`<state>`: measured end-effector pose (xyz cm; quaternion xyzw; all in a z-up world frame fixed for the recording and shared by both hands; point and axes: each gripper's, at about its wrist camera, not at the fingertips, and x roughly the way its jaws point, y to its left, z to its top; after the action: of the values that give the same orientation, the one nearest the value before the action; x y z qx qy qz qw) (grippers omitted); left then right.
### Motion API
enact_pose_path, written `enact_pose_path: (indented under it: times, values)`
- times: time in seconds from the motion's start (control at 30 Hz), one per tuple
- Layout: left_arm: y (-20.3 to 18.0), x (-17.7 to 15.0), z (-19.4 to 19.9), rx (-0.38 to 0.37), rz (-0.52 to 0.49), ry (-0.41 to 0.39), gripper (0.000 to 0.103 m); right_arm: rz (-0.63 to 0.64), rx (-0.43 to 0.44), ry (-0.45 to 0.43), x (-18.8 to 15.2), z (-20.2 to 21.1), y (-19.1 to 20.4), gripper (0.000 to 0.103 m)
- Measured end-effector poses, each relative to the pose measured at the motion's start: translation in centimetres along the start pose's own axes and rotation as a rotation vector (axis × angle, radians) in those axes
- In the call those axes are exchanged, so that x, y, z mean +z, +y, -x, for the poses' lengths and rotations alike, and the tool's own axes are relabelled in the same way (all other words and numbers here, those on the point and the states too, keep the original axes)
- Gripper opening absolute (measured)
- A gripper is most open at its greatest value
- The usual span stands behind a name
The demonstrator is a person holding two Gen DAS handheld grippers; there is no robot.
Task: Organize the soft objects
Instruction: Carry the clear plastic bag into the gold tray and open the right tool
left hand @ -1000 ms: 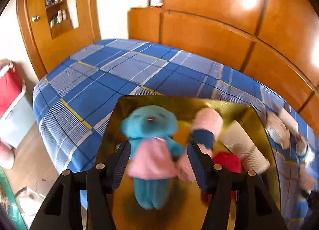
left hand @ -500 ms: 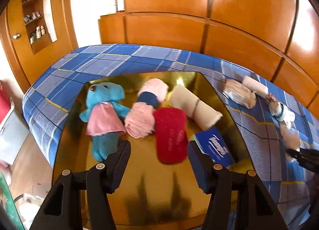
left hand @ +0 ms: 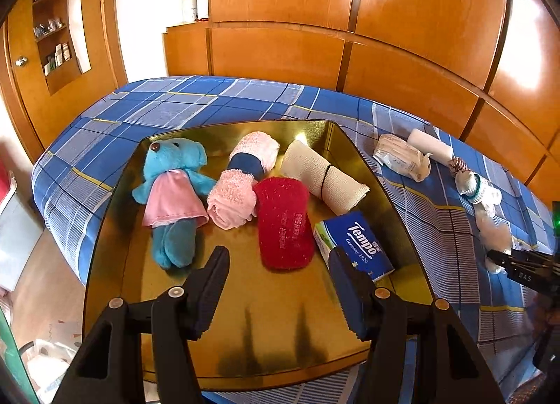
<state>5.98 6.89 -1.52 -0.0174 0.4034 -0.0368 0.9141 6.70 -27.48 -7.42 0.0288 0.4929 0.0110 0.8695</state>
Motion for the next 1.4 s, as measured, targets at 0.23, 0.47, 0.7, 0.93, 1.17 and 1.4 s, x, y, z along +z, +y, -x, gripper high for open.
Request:
enact_pose_path:
  times: [0.23, 0.47, 0.7, 0.93, 1.17, 1.4]
  values:
    - [0.4, -0.4, 0.7, -0.014, 0.011, -0.011, 0.06, -0.002, -0.022, 0.004, 0.1, 0.1, 0.3, 0.036]
    - [1.4, -0.7, 1.0, -0.004, 0.032, -0.009, 0.06, -0.013, 0.027, -0.033, 0.3, 1.9, 1.8, 0.035]
    - [2.5, -1.1, 0.9, 0.006, 0.055, -0.003, 0.06, 0.048, 0.143, -0.092, 1.5, 4.6, 5.8, 0.035]
    - [4.2, -1.0, 1.3, 0.021, 0.096, -0.016, 0.06, 0.173, 0.322, -0.118, 3.1, 6.1, 13.2, 0.035]
    - [7.8, -1.0, 1.9, 0.081, 0.177, -0.03, 0.06, 0.369, 0.442, -0.066, 3.0, 4.8, 22.8, 0.035]
    - [9.2, -1.4, 1.8, 0.101, 0.203, -0.022, 0.06, 0.478, 0.392, 0.042, 2.0, 0.5, 28.2, 0.036]
